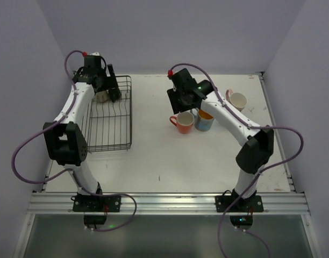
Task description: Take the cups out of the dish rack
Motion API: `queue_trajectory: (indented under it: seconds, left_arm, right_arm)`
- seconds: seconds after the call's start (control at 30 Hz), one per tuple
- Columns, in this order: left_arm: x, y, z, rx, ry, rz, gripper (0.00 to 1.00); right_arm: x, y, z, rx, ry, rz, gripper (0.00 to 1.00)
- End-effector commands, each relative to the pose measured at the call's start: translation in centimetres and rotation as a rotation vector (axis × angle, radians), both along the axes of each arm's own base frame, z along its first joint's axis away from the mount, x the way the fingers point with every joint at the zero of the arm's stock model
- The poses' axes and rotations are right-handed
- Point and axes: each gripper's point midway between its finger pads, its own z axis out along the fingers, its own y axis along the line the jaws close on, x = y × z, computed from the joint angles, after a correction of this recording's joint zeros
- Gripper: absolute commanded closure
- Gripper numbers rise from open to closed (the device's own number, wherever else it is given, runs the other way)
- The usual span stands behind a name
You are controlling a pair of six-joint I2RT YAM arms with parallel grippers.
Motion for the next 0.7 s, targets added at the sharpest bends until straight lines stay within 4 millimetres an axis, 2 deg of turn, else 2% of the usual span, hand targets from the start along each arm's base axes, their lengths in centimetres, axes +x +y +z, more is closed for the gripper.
queue_trajectory:
  seconds: [0.0,0.03,0.07,0.1,0.17,0.2,0.23,0.3,0.37,0.4,0.43,0.6,0.67]
  left_arm:
    - [1.9,-0.8,-0.1,0.059,-0.002,-0.036,0.08]
    - [2.4,-1.2,0.1,0.064,-0.010,-0.044,0.08]
    - [2.8,-1.3,-0.8,0.069,0.008,-0.046,0.09]
    - [3.3,-1.4,-0.7,0.073,0.001,-0.043,0.09]
    - [3.8,-1.5,-1.7,0.084,0.018,-0.041,0.10]
    - [4.1,-1.3,-1.8,0.099,0.015,-0.030,0.10]
    - [4.4,-1.3,-1.6,0.107,0.008,-0.028,0.10]
    - [4.9,-1.1,-2.1,0.126,0.014,-0.018,0.10]
    - [5.4,-1.1,-2.7,0.142,0.025,-0.021,0.10]
    - [5.7,-0.9,-2.4,0.155,0.016,-0.012,0.10]
    - [5.9,-0.9,-3.1,0.161,0.032,-0.012,0.10]
    - [7.1,-0.8,-3.4,0.175,0.026,-0.011,0.10]
    - [7.5,-0.7,-4.2,0.187,0.035,-0.007,0.10]
  right_arm:
    - [-1.5,-0.7,6.0,0.109,-0.127,0.005,0.54]
    - [-2.0,-0.8,5.8,0.116,-0.119,0.009,0.53]
    - [-2.6,-1.2,7.2,0.142,-0.145,0.011,0.53]
    - [-3.0,-1.3,7.5,0.150,-0.151,0.014,0.53]
    - [-3.7,-1.8,7.6,0.163,-0.153,0.016,0.53]
    - [-4.3,-2.1,8.8,0.189,-0.183,0.017,0.53]
    - [-4.7,-2.4,8.2,0.186,-0.174,0.015,0.53]
    - [-5.5,-2.9,9.0,0.209,-0.194,0.019,0.53]
    - [-6.0,-3.2,8.5,0.208,-0.185,0.024,0.53]
    - [-6.4,-3.4,8.6,0.212,-0.188,0.023,0.53]
    - [-6.6,-3.6,8.2,0.209,-0.181,0.021,0.53]
    - [-7.3,-4.0,7.8,0.216,-0.180,0.021,0.53]
    - [-7.6,-4.1,7.6,0.217,-0.176,0.022,0.53]
